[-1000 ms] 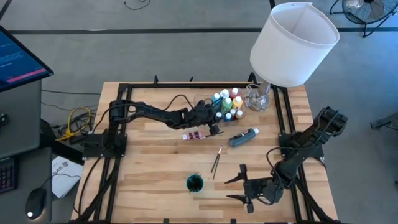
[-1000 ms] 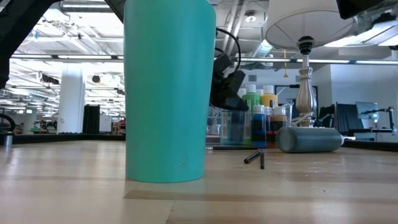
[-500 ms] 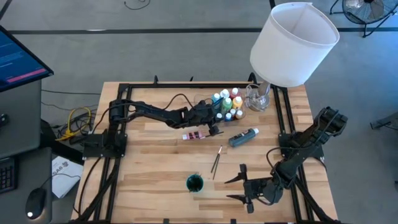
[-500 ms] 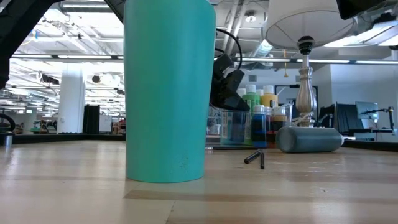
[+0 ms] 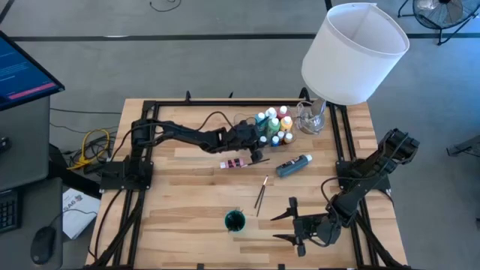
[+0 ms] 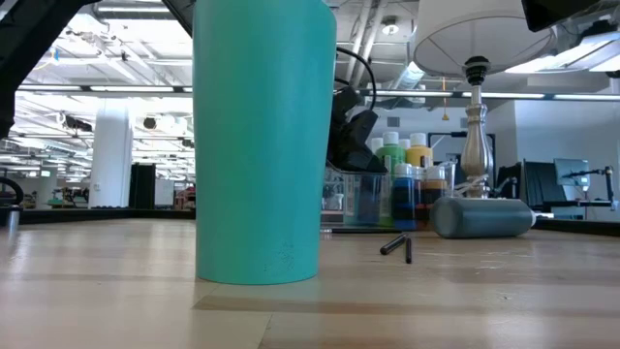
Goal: Pick & Place Paint Supplies
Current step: Put the small blue paint bottle into the transparent bin
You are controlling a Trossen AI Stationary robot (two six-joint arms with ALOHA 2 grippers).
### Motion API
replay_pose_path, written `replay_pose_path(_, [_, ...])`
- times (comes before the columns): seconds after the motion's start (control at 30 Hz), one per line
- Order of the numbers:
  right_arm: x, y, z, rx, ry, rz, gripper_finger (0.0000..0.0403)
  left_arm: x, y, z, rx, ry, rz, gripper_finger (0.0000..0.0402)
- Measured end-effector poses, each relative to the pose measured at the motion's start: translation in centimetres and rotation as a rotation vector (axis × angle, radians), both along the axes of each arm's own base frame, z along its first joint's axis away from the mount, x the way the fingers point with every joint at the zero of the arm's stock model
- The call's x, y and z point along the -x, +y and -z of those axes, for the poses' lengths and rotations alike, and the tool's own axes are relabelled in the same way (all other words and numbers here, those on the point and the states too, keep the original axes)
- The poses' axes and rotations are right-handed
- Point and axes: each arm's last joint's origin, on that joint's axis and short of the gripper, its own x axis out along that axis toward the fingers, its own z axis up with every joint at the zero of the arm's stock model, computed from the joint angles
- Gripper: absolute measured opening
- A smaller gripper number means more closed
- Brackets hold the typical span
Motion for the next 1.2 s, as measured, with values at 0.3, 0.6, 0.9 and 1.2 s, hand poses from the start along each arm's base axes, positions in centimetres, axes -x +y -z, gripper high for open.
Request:
replay_pose_path(0.3, [0.01, -0.01, 0.02, 0.002, 0.002, -0.001, 0.023, 0.31, 0.62, 0.34, 0.028, 0.028, -0.018, 0.0061])
replay_pose_path(0.6, [0.02, -0.02, 0.05, 0.005, 0.004, -0.001, 0.023, 0.28, 0.54, 0.36, 0.043, 0.028, 0.015, 0.0051])
replay_pose_path(0.9, [0.02, -0.01, 0.05, 0.004, 0.004, -0.001, 0.023, 0.33, 0.6, 0.41, 0.047, 0.034, 0.012, 0.0098])
replay_pose_path(1.2, [0.01, -0.02, 0.05, 0.004, 0.005, -0.001, 0.023, 0.44, 0.72, 0.57, 0.055, 0.052, 0.015, 0.0151])
